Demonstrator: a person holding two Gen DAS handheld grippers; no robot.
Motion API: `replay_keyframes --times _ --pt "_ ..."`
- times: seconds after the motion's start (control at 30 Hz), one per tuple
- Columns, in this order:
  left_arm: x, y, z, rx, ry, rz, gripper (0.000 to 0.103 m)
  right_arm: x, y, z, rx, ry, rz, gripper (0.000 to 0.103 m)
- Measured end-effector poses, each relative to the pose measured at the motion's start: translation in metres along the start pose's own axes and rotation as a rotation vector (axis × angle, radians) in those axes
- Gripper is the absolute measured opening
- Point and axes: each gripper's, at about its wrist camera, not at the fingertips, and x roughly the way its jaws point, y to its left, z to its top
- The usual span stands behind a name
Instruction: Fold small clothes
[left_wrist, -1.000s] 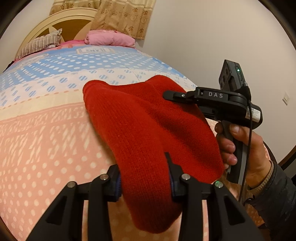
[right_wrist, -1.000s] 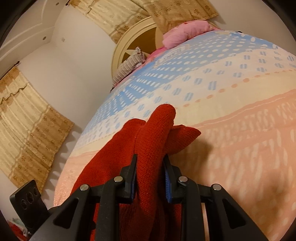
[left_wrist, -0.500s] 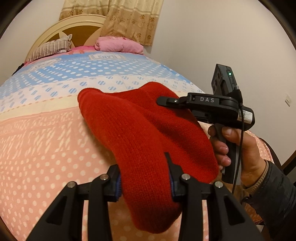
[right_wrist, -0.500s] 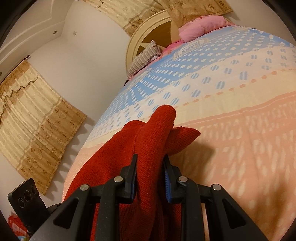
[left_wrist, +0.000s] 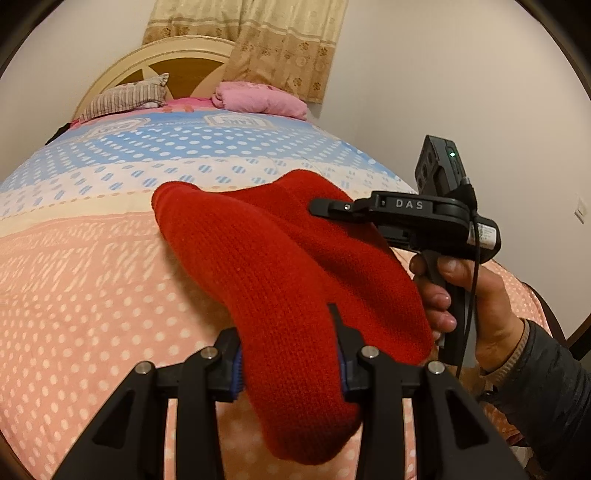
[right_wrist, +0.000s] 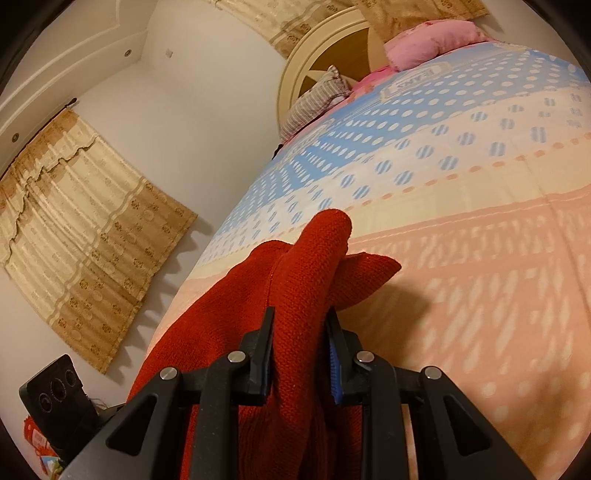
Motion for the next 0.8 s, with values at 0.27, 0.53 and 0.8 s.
replay_keyframes --times 0.27,0.53,0.8 --pt "-0.022 0.015 -0.008 -0.018 -0.028 0.041 0.038 0.025 0.033 -0.007 -0.035 0.035 0.055 0.024" --pt "-0.046 0.03 -0.022 -0.024 -0.045 0.086 0.038 0.053 0.063 -0.02 -0.068 0.085 0.1 0.024" --pt "-0.054 0.048 -0.035 -0.041 -0.031 0.137 0.038 0.089 0.091 -0.033 -0.105 0.149 0.141 0.024"
